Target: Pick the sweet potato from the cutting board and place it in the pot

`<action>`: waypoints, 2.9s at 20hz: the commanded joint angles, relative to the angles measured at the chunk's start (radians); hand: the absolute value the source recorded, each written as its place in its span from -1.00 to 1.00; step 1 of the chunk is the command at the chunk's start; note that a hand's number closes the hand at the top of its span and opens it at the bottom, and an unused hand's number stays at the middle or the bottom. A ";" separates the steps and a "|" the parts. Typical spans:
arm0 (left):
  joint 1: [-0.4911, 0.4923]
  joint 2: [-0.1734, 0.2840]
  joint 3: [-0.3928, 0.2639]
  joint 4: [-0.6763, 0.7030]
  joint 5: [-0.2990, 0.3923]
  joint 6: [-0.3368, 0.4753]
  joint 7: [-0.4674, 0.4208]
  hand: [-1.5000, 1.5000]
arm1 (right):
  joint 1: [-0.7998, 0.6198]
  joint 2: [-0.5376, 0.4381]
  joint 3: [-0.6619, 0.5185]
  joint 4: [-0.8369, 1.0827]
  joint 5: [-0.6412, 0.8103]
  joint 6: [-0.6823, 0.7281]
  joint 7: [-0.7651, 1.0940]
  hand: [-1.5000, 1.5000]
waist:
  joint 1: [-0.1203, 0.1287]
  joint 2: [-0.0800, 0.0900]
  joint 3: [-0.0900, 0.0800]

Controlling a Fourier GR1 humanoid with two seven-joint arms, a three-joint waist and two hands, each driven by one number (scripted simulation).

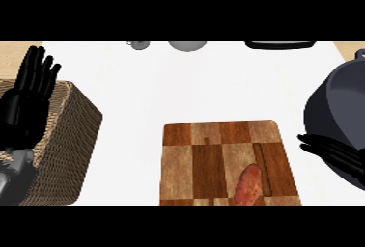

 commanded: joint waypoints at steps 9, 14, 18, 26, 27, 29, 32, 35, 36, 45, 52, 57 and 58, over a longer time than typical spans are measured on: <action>0.006 -0.078 -0.048 0.063 -0.028 0.001 -0.027 0.00 | -0.072 0.138 0.175 -0.049 0.139 0.067 0.292 -1.00 | 0.015 0.021 -0.022; 0.003 -0.092 -0.052 0.040 -0.037 0.025 -0.002 0.00 | -0.032 0.200 0.199 -0.082 0.202 0.021 0.259 -1.00 | 0.004 0.017 -0.022; -0.030 -0.052 0.025 0.112 0.016 -0.034 0.000 0.00 | 0.003 0.247 0.240 -0.102 0.285 -0.028 0.263 -1.00 | -0.005 0.017 -0.022; 0.035 -0.063 -0.015 0.036 -0.018 -0.011 -0.011 0.00 | -0.084 0.347 0.272 0.051 0.413 -0.039 0.351 -1.00 | 0.016 0.018 -0.022; 0.036 -0.046 0.017 0.076 0.020 -0.060 -0.018 0.00 | -0.040 0.337 0.283 -0.054 0.399 -0.017 0.404 -1.00 | 0.004 0.017 -0.023; -0.036 -0.070 0.005 0.134 -0.009 -0.038 -0.023 0.00 | -0.073 0.369 0.276 0.032 0.401 -0.022 0.364 -1.00 | 0.001 0.021 -0.022; -0.020 -0.069 -0.011 0.081 -0.027 -0.015 -0.001 0.00 | -0.105 0.442 0.298 0.124 0.438 -0.051 0.351 -1.00 | 0.009 0.020 -0.021; 0.025 -0.062 0.020 0.119 0.010 -0.078 -0.055 0.00 | -0.100 0.466 0.325 0.185 0.496 -0.100 0.299 -1.00 | 0.010 0.021 -0.022; 0.032 -0.063 0.005 0.074 0.001 -0.057 -0.026 0.00 | -0.088 0.494 0.360 0.171 0.519 -0.106 0.316 -1.00 | 0.011 0.019 -0.021; -0.033 -0.069 0.025 0.130 0.010 -0.061 -0.020 0.00 | -0.182 0.530 0.398 0.301 0.558 -0.078 0.165 1.00 | 0.008 0.022 -0.021; 0.022 -0.093 -0.018 0.060 -0.037 -0.012 -0.008 0.00 | -0.185 0.647 0.453 0.317 0.679 -0.165 0.188 1.00 | 0.011 0.018 -0.021; -0.001 -0.118 -0.004 0.105 -0.047 -0.013 -0.039 0.00 | -0.131 0.592 0.391 0.241 0.682 -0.181 0.172 1.00 | -0.001 0.019 -0.022; -0.033 -0.106 0.004 0.145 -0.035 -0.033 -0.032 0.00 | -0.138 0.626 0.399 0.226 0.712 -0.206 0.210 1.00 | -0.008 0.020 -0.022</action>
